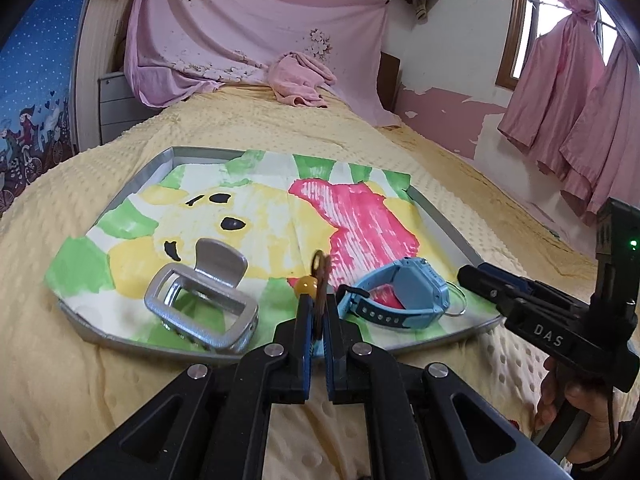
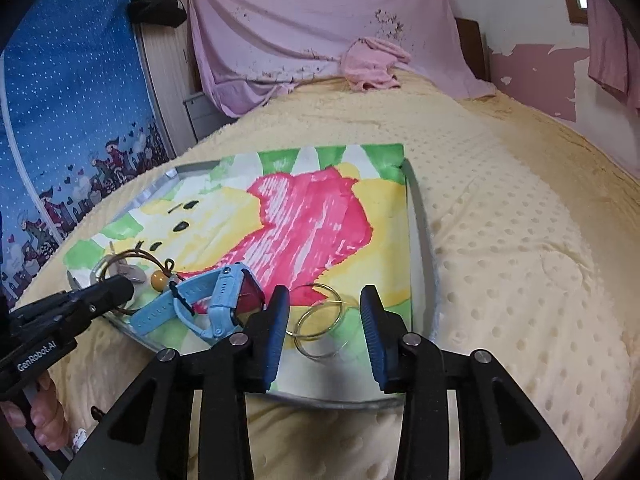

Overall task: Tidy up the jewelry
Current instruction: 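Open the left tool over the tray while the right tool releases the bangles there, then move both open tools back from the tray toward the remaining jewelry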

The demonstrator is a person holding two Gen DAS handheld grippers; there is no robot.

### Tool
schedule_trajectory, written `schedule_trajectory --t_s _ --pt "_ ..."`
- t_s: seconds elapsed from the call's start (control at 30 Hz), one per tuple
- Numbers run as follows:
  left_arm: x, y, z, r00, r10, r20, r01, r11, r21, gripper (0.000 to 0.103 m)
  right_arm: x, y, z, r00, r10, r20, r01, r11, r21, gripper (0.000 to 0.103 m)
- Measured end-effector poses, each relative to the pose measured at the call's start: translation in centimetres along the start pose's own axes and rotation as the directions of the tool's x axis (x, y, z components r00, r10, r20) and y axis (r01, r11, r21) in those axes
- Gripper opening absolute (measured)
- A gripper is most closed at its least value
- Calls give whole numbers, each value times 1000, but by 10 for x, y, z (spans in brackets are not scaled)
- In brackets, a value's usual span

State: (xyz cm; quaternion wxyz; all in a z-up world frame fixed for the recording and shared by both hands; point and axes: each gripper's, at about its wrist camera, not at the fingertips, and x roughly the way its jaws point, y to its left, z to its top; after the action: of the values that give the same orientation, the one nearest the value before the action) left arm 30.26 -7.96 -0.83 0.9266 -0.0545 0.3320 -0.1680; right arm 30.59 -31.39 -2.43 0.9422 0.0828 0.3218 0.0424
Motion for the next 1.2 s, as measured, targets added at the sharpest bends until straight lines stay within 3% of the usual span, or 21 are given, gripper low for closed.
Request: schedule_trajectory --t_s 0.13,0.23,0.27,0.3,0.37,0.4,0.53,0.7,0.8,0.97,1.2 --pt "-10 -2 -4 1000 -1 21 0 1000 8 6 -17 -1 -4 999 1 51 -2 1000 9 44" --pt "-17 -5 -7 1000 -1 31 1 1000 18 16 -28 -1 -7 997 8 80 -9 1000 9 47" --pt "-20 -6 -7 999 -1 36 0 1000 20 26 -32 -1 -8 996 11 87 -12 1000 8 49" --pt "-25 -7 -8 999 4 52 -6 1000 24 45 -35 0 -9 996 13 93 -14 1000 8 50" --pt "-35 -8 -10 995 20 97 -22 999 26 73 -41 0 -10 994 19 105 -19 1000 6 51" --pt "-43 -9 -12 990 22 140 -27 999 34 73 -44 1 -10 994 19 111 -20 1000 5 52" --pt "-57 -12 -13 985 32 169 -41 998 49 73 -57 3 -13 989 23 147 -23 1000 -3 52" --pt "-83 -12 -17 972 50 229 -64 996 54 91 -82 9 -18 976 40 214 -39 999 -10 63" --pt "-103 -12 -23 961 63 270 -82 995 61 99 -99 15 -24 965 52 255 -47 999 -27 74" --pt "-137 -6 -36 944 92 317 -117 991 59 103 -130 29 -35 947 75 313 -60 997 -58 88" --pt "-187 16 -56 926 136 352 -165 985 53 103 -168 57 -53 927 116 356 -85 991 -100 93"
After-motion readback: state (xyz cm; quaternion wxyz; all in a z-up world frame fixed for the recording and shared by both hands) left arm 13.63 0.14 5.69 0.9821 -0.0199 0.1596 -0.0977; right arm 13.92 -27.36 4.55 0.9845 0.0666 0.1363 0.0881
